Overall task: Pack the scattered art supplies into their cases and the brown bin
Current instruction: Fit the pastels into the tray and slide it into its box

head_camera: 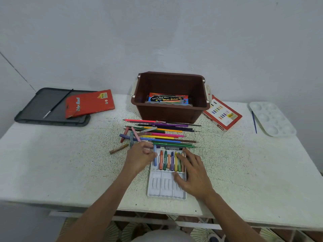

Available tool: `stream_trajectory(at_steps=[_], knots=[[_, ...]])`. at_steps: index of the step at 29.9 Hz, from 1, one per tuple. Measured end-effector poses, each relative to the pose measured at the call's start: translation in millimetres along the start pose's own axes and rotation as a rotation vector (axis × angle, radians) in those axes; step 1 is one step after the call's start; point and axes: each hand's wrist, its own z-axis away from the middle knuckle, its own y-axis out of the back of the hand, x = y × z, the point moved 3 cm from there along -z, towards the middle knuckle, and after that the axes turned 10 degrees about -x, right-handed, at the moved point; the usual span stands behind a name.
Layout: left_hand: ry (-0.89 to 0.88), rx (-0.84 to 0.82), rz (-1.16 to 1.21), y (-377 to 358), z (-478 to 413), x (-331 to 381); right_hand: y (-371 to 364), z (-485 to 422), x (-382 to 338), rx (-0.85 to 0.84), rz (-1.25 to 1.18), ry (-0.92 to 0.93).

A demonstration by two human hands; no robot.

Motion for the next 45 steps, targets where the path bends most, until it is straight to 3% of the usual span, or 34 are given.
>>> stream_trajectory(at_steps=[7, 13, 19, 24, 29, 45], knots=[[-0.038, 0.064, -0.109, -11, 6, -5, 0, 0, 0, 0.007, -0.009, 0.005], [-0.128, 0.133, -0.402, -20, 8, -3, 0, -1, 0, 0.004, -0.001, -0.002], [-0.379, 0.266, -0.641, -23, 10, -8, 0, 0, -1, 0.013, 0.001, 0.005], [-0.454, 0.324, -0.752, -25, 7, -24, 0, 0, 0, 0.016, 0.001, 0.007], [-0.53, 0.307, -0.763, -24, 5, -34, 0, 0, 0, 0.011, 0.002, 0.004], [-0.543, 0.194, -0.809, -24, -27, 2, 3, 0, -3, 0.014, -0.014, 0.008]])
